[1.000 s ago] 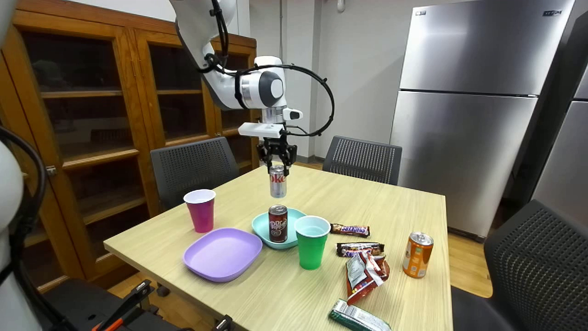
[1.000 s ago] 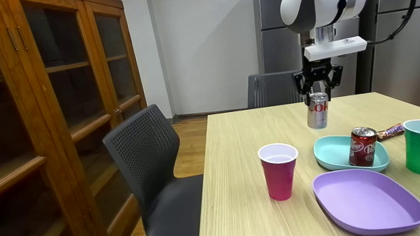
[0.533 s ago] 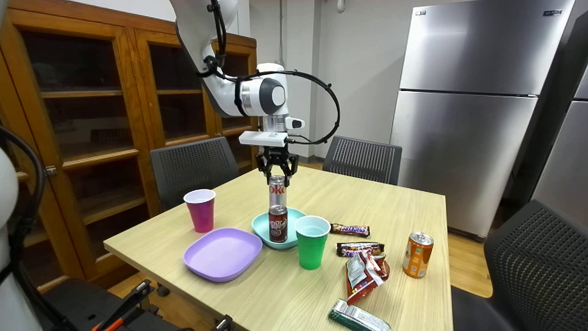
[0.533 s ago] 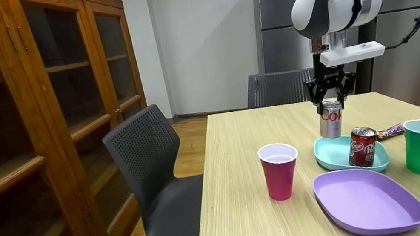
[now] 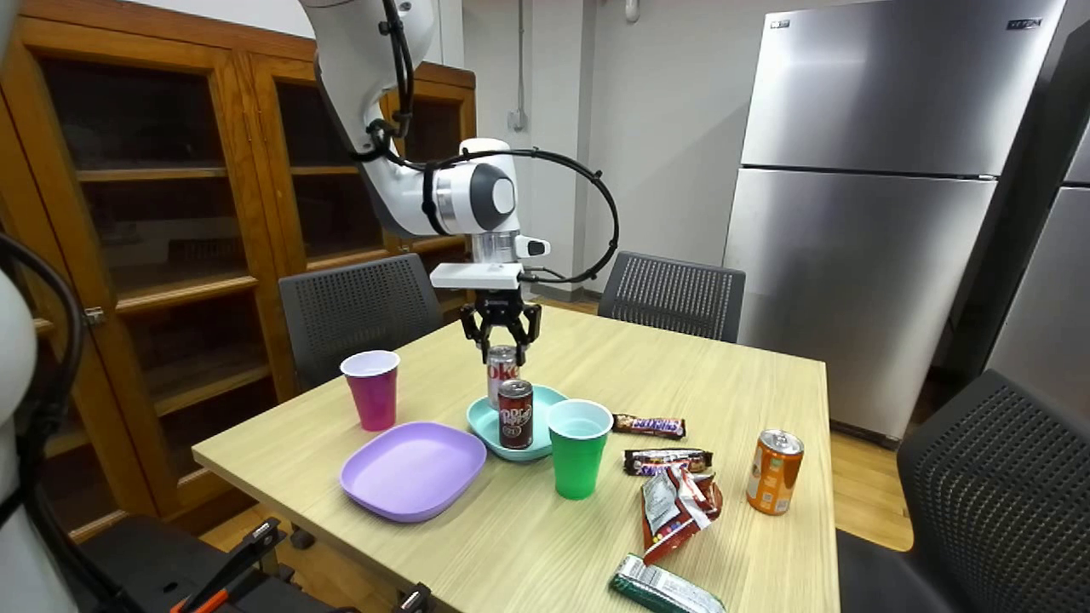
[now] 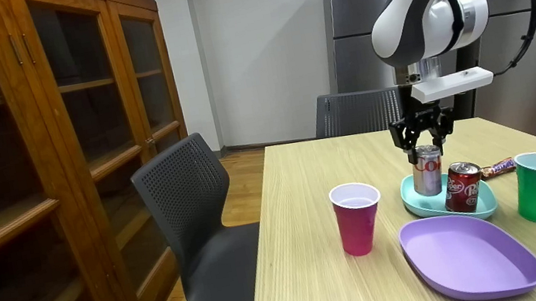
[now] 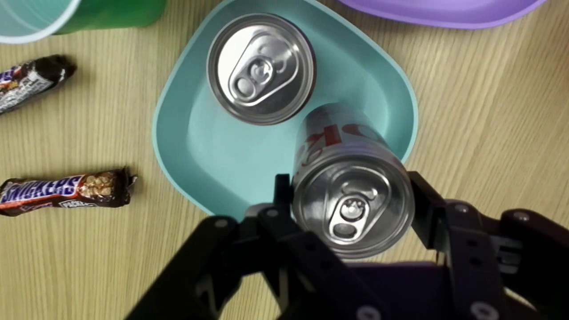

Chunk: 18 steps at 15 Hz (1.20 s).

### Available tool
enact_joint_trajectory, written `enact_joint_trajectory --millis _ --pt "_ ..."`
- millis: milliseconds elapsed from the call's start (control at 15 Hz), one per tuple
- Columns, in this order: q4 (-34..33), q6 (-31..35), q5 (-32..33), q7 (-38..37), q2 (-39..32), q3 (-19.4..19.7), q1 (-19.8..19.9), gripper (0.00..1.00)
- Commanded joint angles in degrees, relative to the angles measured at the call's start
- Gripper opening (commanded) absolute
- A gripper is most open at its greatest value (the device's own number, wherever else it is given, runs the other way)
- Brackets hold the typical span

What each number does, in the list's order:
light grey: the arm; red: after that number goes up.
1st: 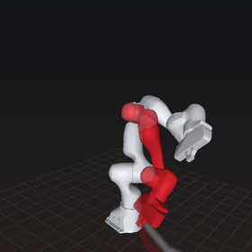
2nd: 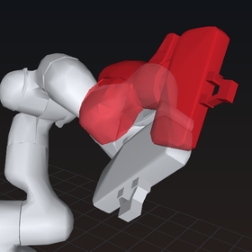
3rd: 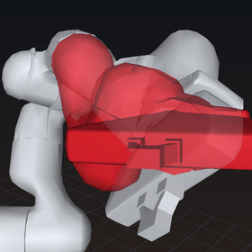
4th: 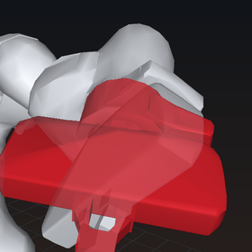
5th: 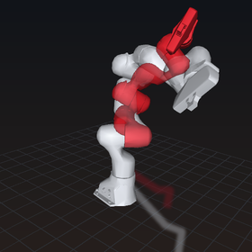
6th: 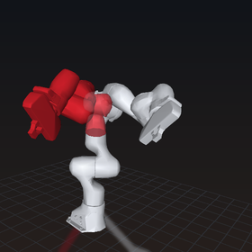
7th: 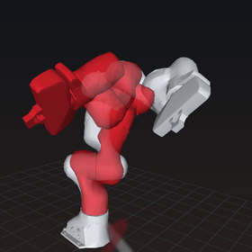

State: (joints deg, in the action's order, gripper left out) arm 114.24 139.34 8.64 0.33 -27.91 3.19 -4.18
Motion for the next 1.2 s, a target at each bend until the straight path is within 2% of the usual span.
enact_joint_trajectory --millis 0,800,867,1067,1133 --pt "0.9 1.29 2.81 -0.65 -0.04 -0.06 -0.44 0.38" --pt "0.5 6.76 1.96 3.8 -3.08 -1.91 0.75 0.38" --pt "0.46 6.45 2.15 3.97 -3.1 -1.8 0.61 0.88" --pt "0.74 6.07 1.74 5.43 -2.38 -2.15 1.0 0.99" --pt "0.75 5.88 1.53 5.61 -2.05 -2.22 1.15 1.0"
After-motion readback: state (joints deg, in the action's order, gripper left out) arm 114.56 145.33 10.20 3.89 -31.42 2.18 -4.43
